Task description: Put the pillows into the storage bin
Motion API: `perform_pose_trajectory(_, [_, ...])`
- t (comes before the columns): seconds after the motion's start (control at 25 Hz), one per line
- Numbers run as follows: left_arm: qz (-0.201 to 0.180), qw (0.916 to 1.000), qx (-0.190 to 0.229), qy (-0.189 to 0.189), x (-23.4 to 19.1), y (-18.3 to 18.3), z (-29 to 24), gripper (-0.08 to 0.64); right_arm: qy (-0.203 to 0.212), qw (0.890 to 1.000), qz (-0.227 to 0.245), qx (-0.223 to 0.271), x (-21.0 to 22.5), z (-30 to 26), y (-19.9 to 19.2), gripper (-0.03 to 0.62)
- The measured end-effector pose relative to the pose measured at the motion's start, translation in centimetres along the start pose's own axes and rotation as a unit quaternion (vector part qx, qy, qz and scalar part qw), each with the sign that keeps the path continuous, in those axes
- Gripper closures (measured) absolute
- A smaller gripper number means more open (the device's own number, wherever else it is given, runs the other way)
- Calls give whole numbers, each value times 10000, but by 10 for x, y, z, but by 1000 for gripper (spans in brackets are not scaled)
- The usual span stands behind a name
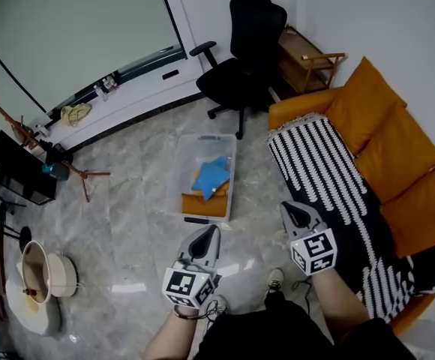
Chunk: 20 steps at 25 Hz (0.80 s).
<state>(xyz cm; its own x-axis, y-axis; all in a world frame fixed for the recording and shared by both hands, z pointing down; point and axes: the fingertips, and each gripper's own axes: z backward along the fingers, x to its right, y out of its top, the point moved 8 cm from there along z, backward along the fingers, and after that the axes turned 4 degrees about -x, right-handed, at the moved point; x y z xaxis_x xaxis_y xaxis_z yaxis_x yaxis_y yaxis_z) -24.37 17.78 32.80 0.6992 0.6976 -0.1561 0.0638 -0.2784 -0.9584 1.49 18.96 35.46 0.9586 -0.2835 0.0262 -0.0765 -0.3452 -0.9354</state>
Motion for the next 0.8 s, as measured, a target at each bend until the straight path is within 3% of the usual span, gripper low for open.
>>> perform_pose_trajectory(0.4, [54, 9986, 88, -527, -71, -18, 102, 554, -544, 9985, 101, 15, -140, 24, 9, 589])
perform_pose_trajectory(0.6, [-1, 9964, 84, -849, -73, -22, 123, 554, -912, 9958, -58, -74, -166, 52, -5, 589])
perform_pose_trajectory(0.8, [-34, 9945, 114, -1040, -54, -26, 129, 552, -1165, 9931, -98, -34, -165, 82, -14, 589])
